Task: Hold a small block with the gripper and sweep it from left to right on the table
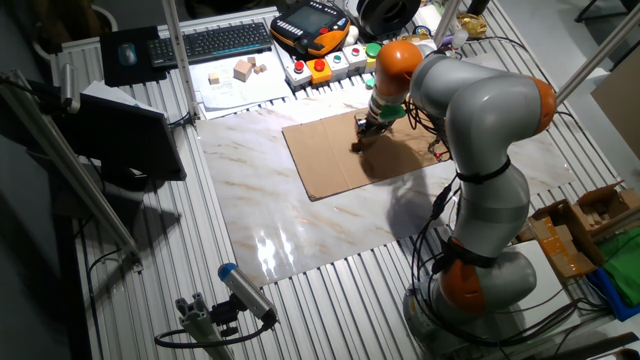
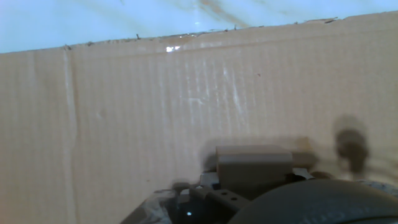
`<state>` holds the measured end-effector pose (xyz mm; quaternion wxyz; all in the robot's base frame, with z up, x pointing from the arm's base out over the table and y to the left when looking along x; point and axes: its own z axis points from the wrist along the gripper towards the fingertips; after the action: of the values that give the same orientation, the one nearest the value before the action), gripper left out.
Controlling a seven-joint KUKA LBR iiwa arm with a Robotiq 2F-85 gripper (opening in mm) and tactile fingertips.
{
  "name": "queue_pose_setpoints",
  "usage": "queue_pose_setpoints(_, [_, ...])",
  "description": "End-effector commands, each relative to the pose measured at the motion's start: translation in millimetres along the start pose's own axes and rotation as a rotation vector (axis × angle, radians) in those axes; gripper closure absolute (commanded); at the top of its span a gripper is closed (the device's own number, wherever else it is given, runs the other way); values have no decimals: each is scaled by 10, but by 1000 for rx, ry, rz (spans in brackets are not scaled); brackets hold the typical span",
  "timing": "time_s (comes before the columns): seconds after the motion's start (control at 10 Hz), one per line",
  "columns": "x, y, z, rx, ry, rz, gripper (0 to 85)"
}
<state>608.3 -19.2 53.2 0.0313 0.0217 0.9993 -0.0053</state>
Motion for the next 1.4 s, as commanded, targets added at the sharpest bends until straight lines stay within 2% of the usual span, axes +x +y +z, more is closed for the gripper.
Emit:
queue_pose_setpoints(0.0, [-8, 20, -10, 2, -1, 0, 843])
queue_pose_setpoints(1.3, [30, 280, -1, 6, -3, 14, 843])
